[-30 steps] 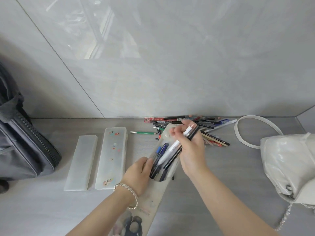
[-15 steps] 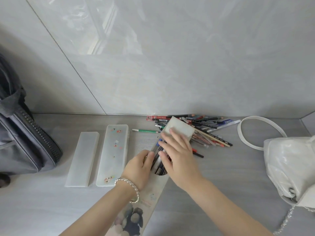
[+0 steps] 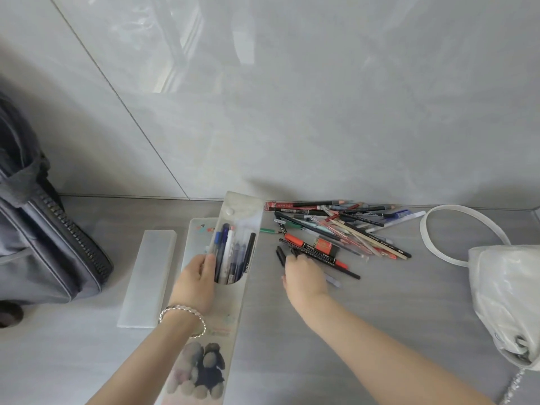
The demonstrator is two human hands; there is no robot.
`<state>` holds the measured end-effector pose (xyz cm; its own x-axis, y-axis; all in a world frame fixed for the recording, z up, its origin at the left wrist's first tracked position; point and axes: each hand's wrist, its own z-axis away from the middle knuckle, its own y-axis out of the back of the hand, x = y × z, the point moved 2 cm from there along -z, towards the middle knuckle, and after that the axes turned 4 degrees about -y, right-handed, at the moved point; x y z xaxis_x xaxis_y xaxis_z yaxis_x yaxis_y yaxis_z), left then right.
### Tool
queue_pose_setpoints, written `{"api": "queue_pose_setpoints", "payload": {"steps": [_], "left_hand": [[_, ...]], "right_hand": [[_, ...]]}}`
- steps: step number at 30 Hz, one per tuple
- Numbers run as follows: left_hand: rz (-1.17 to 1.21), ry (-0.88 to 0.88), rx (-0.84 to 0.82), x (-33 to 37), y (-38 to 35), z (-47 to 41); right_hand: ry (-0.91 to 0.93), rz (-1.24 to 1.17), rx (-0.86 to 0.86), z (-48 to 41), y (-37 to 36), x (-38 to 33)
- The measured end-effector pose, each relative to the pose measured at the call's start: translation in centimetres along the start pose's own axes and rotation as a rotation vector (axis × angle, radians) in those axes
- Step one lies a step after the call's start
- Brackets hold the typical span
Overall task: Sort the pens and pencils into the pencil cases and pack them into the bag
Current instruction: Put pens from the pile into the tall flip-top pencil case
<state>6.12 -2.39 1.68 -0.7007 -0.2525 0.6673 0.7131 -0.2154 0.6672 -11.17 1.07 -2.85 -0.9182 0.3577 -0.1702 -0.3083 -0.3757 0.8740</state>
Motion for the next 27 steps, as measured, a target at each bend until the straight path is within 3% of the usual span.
{"api": "queue_pose_setpoints", "payload": {"steps": [9,13,18,23,27], "left_hand": [[-0.016,0.0,-0.028,-0.6,-0.3,0.0],[-0.023,-0.006,-0.039,-0.4,-0.5,-0.3],[0.008,-0.002,-0.047,0.0,-0.6,0.1],[0.006,-0.006,-0.065,-0.2,-0.5,0.8],[-0.007,0.007,-0.084,-0.5,-0.7,0.9]], "right_hand": [[0.067,-0.011,0.001,1.3,0.5,1.7],[0.076,0.096,0.09,-0.3,1.6,3.6],[0.043,0.173,0.065,-1.9,0.8,2.2],[-0.095,0.026,0.095,-1.8,2.1,2.3],[-0.01,-0.264,0.291,0.7,6.4,4.6]]}}
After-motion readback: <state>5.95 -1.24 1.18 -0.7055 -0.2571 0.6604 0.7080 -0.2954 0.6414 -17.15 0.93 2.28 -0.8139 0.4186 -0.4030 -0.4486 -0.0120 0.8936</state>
